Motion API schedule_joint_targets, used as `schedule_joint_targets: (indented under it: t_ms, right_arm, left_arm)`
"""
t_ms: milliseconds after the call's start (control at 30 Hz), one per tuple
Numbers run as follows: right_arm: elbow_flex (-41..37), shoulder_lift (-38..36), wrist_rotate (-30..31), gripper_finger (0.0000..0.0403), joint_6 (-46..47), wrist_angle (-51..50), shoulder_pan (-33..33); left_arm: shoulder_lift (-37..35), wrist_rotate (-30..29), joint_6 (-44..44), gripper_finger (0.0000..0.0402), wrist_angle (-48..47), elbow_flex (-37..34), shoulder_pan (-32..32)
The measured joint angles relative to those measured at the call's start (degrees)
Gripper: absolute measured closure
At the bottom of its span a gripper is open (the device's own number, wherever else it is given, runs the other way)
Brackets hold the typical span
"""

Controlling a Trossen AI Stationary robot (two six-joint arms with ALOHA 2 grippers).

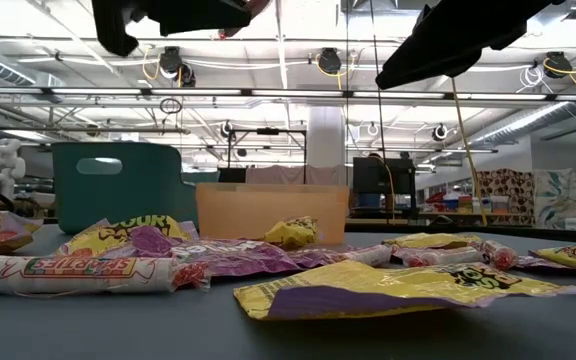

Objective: Sort candy
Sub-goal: Put the white candy into the transparent bin

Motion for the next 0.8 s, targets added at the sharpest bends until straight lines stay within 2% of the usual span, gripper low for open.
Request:
schedule_joint_targets:
  t_ms: [167, 467, 633, 800]
  right_arm:
    - [0.0, 0.0, 0.02, 0.0243, 0.0, -0.02, 0.0]
    - [0.0, 0.0, 0.04, 0.0243, 0.0, -0.04, 0.0]
    - [0.0, 0.0, 0.04, 0.0243, 0.0, -0.04, 0.0]
    - [0.0, 0.0, 0.07, 0.0243, 0.0, -0.02, 0.0]
  left_arm:
    - [0.0, 0.0, 12.17, 0.0347, -0.02, 0.0, 0.0]
    - [0.0, -0.29, 12.38, 0.0347, -0.02, 0.0, 0.0]
    - [0.0, -0.33, 3.73, 0.0347, 0.02, 0.0, 0.0]
    - [0.0, -0.35, -10.22, 0.0347, 0.09, 0.0, 0.11]
